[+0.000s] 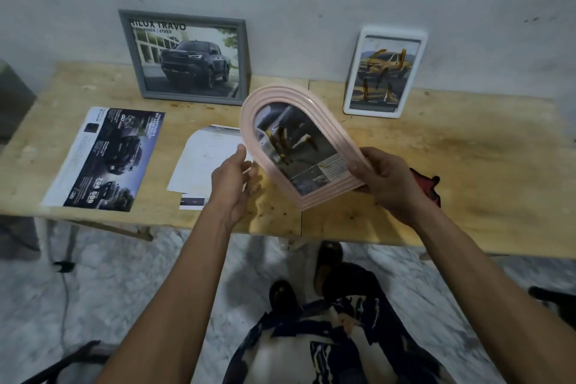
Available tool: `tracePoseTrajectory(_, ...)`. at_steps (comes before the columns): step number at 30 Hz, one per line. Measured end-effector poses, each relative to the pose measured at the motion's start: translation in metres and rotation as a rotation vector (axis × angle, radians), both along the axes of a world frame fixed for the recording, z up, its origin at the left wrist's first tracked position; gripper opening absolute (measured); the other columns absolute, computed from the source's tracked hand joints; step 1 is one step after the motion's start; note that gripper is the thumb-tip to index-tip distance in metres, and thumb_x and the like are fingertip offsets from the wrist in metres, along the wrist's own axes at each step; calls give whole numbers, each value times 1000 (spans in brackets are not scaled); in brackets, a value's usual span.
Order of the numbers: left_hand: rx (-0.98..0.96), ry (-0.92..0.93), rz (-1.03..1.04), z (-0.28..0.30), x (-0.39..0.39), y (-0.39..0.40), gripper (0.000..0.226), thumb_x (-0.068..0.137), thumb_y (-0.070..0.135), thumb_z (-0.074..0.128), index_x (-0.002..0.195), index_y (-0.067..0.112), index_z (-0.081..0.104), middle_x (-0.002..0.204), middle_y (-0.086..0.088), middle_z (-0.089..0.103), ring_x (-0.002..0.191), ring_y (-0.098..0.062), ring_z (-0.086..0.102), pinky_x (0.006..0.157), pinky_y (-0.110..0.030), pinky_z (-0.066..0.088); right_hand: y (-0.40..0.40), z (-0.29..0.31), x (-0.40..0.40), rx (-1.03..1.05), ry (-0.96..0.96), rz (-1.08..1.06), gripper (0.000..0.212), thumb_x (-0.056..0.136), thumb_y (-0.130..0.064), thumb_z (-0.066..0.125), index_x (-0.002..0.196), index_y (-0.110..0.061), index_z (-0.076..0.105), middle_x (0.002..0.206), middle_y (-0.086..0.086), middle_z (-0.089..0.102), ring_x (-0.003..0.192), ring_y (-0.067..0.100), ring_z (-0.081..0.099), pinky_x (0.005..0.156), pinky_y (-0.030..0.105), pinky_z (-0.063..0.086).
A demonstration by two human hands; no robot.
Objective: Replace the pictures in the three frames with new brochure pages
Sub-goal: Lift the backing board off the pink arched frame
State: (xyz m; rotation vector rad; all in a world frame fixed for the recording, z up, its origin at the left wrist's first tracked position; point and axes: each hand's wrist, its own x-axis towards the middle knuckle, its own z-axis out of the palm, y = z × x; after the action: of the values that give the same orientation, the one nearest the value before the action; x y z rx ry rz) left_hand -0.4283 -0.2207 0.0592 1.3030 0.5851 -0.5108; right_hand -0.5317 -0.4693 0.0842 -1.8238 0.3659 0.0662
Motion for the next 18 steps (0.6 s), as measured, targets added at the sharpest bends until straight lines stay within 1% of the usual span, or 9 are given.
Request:
tracePoseTrajectory(2, -33, -7, 30, 6, 8, 2, 43, 97, 49, 57, 121, 14, 62, 107, -2, 66, 96, -18, 67, 73, -36, 57, -2, -3, -3, -349, -131, 45, 23, 97, -22, 60, 118, -16, 67, 92, -3, 67, 77, 19, 63, 63, 36, 49)
tracePoseTrajectory(3, -65, -6, 37, 9, 13, 3, 47, 95, 52, 58, 120, 12, 62, 104, -3, 66, 95, -18, 67, 72, -36, 58, -2, -6, -4, -454, -189, 49, 24, 97, -22, 61, 119, -17, 67, 94, -6, 68, 78, 16, 63, 63, 33, 48)
tracePoseTrajectory(5, -103, 15, 14, 11, 19, 5, 52, 92, 57, 61, 116, 11, 65, 95, -3, 67, 91, -18, 68, 72, -35, 60, -2, -16, -10, -556, -316, 62, 26, 95, -15, 64, 120, -15, 69, 108, -2, 71, 93, 17, 67, 74, 31, 54)
tracePoseTrajectory(7, -81, 33, -30, 10, 22, 4, 40, 91, 46, 67, 110, 11, 68, 90, -5, 68, 81, -16, 66, 68, -33, 60, -2, -27, -15, -592, -391, 93, 28, 93, -6, 66, 120, -12, 69, 117, 3, 69, 108, 21, 64, 87, 36, 55)
tracePoseTrajectory(9, -17, 52, -64, 6, 23, 0, 18, 91, 26, 70, 100, 10, 69, 83, -5, 69, 70, -14, 65, 59, -29, 58, -5, -37, -19, -582, -364, 86, 29, 92, -6, 66, 120, -13, 69, 123, 6, 66, 117, 22, 57, 95, 39, 51)
tracePoseTrajectory(11, 36, 82, -99, -1, 25, -6, 5, 92, 14, 66, 93, 8, 67, 74, -5, 70, 62, -14, 65, 55, -27, 56, -8, -47, -24, -569, -273, 20, 29, 91, -13, 66, 119, -18, 71, 132, 9, 60, 123, 24, 52, 97, 37, 46)
tracePoseTrajectory(13, 76, 125, -140, -15, 23, -13, 6, 93, 10, 64, 96, 6, 67, 78, -7, 70, 66, -16, 66, 56, -27, 56, -11, -58, -31, -535, -165, -60, 28, 89, -14, 68, 116, -21, 72, 138, 12, 53, 124, 27, 51, 96, 33, 44)
tracePoseTrajectory(16, 116, 196, -195, -41, 12, -19, 10, 96, 7, 60, 98, 1, 68, 79, -11, 67, 66, -19, 62, 50, -28, 51, -9, -68, -43, -500, -56, -111, 28, 86, -5, 70, 112, -14, 74, 137, 18, 51, 117, 27, 55, 90, 11, 36)
tracePoseTrajectory(18, 150, 217, -227, -57, 7, -18, 17, 97, 5, 56, 101, -8, 66, 75, -16, 59, 57, -20, 49, 46, -29, 38, -2, -73, -47, -501, -10, -93, 28, 84, -13, 69, 111, -9, 73, 132, 20, 54, 114, 33, 58, 86, 14, 35)
